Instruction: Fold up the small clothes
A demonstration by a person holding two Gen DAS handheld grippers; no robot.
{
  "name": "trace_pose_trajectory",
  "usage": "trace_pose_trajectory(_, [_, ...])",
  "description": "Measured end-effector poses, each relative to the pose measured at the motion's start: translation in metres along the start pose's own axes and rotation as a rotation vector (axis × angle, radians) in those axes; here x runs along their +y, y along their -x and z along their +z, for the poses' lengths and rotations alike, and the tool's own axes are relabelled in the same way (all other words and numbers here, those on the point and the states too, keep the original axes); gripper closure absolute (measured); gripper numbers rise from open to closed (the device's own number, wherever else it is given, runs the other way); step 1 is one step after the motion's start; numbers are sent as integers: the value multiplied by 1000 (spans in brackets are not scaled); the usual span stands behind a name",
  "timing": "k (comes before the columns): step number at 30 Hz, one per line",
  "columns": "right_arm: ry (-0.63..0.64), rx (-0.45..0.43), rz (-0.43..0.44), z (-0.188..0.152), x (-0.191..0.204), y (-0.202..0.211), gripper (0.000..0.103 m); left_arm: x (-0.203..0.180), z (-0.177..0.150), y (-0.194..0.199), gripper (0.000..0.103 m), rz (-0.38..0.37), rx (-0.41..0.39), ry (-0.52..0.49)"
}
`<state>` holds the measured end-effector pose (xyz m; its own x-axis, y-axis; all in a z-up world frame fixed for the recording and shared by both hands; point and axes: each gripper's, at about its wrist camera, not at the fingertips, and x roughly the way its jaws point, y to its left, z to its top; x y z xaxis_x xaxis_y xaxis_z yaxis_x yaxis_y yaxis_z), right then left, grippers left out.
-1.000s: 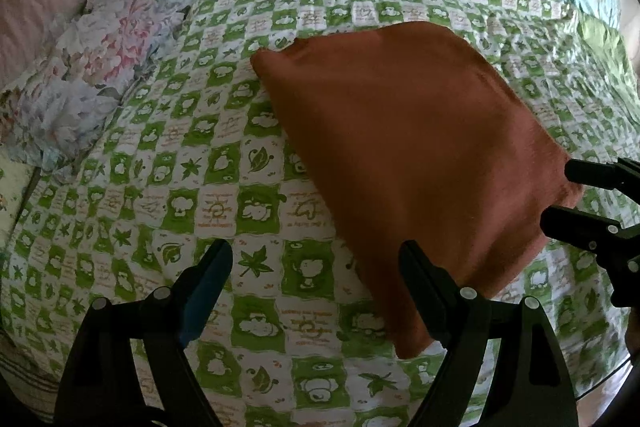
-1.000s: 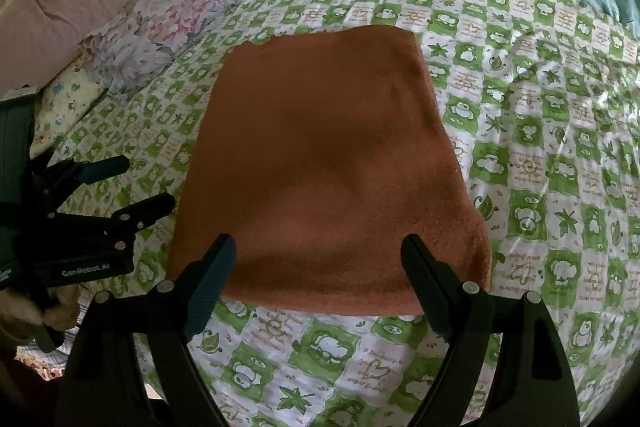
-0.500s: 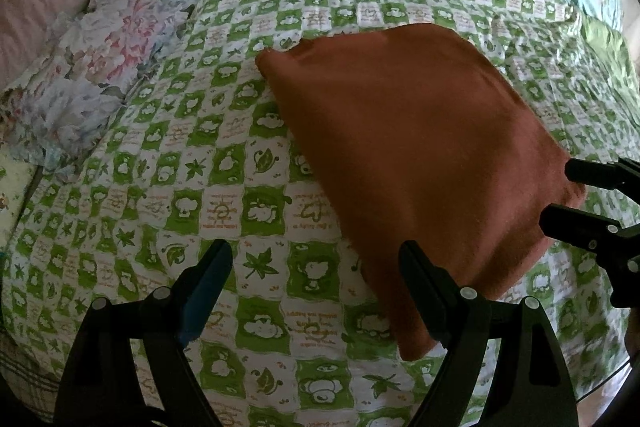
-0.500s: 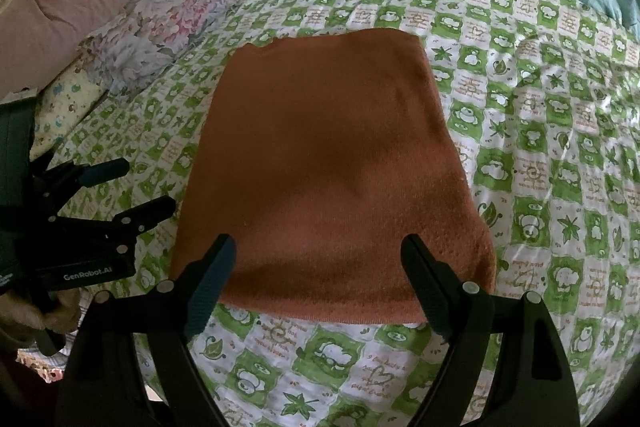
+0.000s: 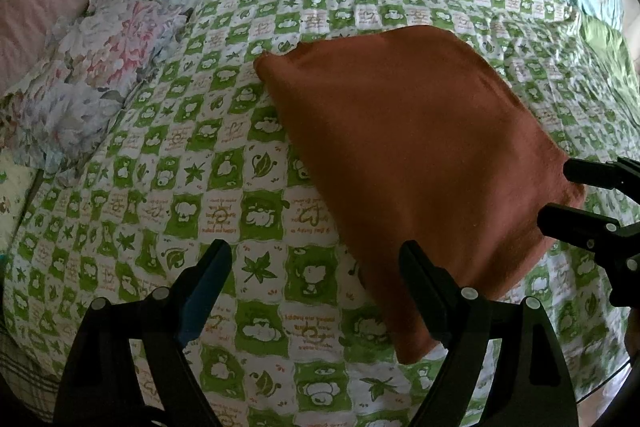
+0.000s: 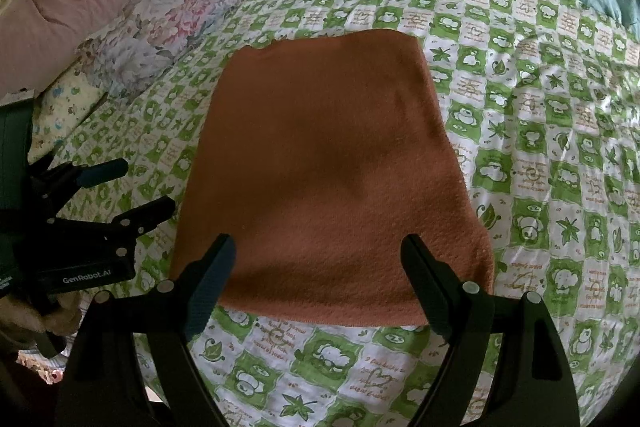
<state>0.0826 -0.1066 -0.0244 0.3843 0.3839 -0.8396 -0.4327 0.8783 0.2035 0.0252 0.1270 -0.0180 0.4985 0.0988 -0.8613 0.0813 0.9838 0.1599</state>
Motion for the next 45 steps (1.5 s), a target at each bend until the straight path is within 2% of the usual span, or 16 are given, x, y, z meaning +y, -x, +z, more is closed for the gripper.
trace_pose_trajectory(45, [-3, 0, 10, 7, -3, -3, 18, 5, 6, -5, 15, -2, 9, 14])
